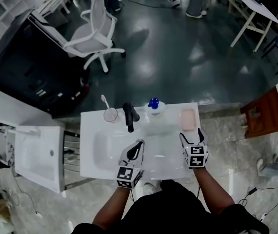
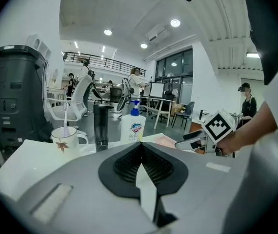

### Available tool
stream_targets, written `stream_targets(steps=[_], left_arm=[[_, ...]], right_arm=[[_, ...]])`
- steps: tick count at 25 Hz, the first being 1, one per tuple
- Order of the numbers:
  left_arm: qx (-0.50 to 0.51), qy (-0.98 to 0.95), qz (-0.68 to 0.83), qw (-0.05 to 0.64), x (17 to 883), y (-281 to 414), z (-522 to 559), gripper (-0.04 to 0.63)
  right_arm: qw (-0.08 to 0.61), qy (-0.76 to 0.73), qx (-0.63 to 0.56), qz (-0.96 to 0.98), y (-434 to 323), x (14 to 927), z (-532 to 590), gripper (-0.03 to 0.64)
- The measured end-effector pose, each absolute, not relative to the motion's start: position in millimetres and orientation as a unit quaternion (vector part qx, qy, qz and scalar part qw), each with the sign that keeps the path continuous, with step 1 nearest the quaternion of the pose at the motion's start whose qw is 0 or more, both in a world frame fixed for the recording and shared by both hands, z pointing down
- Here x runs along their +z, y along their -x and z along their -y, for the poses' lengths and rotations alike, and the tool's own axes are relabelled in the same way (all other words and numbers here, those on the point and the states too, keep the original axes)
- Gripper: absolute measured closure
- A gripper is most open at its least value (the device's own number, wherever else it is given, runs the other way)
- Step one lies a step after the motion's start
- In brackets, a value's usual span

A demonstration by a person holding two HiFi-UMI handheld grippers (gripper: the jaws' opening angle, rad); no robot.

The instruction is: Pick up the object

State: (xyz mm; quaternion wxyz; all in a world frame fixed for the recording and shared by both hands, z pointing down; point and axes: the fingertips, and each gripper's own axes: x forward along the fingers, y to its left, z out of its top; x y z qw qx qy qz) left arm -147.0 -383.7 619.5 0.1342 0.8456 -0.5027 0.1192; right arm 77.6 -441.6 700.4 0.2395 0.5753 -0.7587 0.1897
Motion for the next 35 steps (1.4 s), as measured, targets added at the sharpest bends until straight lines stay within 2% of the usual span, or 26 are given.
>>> stream_targets(steps=[5, 11, 20, 24, 35], left_arm=[[0.121, -0.841, 0.507, 0.147, 626.2, 144.7, 387.4, 0.578], [0.122, -0.835, 0.513, 0.155, 632.3, 143.5, 388.8, 0.578], [0.117, -0.831, 0.52, 0.161, 631.1, 143.5, 388.6, 0.578], [0.121, -0.831, 0.517, 0.166, 629.7, 141.8, 385.2, 0.578], [0.12, -0.834, 0.515, 0.159, 630.7, 143.8, 370.4, 0.578]], right_arm=[[0.261, -0.583, 0.21, 0.74, -84.2, 725.3, 460.1, 0.17], [0.284, -0.582, 0.225, 0.728, -85.4, 747.4, 478.9, 0.141], [0.347, -0.569, 0.21, 0.716, -81.2, 754.2, 489.0, 0.149], [0.349, -0.559, 0.202, 0.725, -78.4, 753.4, 486.5, 0.189], [0.31, -0.568, 0.192, 0.738, -78.3, 740.0, 485.7, 0.192]])
